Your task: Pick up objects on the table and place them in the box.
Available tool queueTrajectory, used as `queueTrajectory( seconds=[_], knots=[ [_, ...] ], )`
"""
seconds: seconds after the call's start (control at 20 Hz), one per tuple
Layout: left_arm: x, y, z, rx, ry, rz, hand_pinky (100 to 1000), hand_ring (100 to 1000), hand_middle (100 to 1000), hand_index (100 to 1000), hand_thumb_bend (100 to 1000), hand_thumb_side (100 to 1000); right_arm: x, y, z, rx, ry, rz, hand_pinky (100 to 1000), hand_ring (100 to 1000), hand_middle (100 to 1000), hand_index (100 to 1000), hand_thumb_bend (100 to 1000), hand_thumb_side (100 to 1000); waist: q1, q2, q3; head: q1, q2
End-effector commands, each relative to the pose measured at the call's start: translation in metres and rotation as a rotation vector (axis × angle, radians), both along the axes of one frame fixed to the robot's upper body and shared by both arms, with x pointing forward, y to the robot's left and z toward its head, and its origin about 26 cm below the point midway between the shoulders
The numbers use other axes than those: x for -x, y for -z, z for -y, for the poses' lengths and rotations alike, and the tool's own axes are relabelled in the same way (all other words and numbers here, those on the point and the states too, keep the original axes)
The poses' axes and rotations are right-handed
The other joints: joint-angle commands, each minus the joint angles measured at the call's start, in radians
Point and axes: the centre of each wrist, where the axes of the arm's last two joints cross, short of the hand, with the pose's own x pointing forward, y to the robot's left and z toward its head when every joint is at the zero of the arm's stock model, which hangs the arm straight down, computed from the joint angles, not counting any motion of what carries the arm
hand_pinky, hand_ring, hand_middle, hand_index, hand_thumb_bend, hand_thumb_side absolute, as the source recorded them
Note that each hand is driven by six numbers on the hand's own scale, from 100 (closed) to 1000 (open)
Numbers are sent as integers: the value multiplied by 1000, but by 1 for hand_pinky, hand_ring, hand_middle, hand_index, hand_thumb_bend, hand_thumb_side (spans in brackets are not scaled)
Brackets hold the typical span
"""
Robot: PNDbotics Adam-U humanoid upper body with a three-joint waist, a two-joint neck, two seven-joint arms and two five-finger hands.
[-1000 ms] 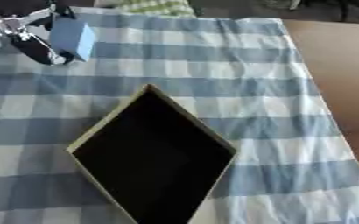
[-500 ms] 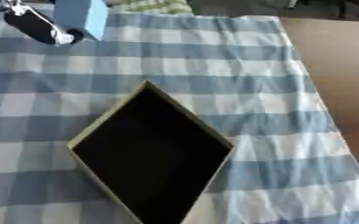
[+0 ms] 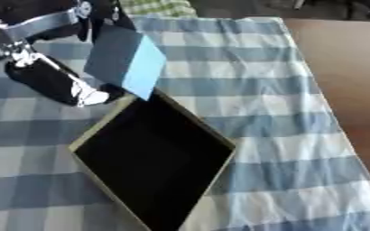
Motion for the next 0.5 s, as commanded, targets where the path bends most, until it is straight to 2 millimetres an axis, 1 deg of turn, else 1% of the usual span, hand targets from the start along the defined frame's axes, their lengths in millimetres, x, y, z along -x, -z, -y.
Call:
queueTrajectory(
  seconds=[0.05, 0.25, 0.5],
  knots=[
    [10, -2, 9, -34, 74, 15, 504, 534, 461, 527, 100, 196, 3, -9, 5, 28, 5, 23, 769, 810, 712, 866, 100, 872, 4, -27, 3, -1, 10],
    [10, 13, 24, -120, 145, -44, 504, 531, 467, 534, 100, 198, 3, -9, 5, 26, 5, 21, 769, 811, 712, 866, 100, 871, 5, -32, 6, 1, 20],
    [10, 18, 27, -154, 153, -66, 508, 532, 470, 538, 100, 196, 3, -9, 5, 24, 6, 22, 768, 811, 712, 866, 100, 874, 7, -31, 9, -1, 21]
  ],
)
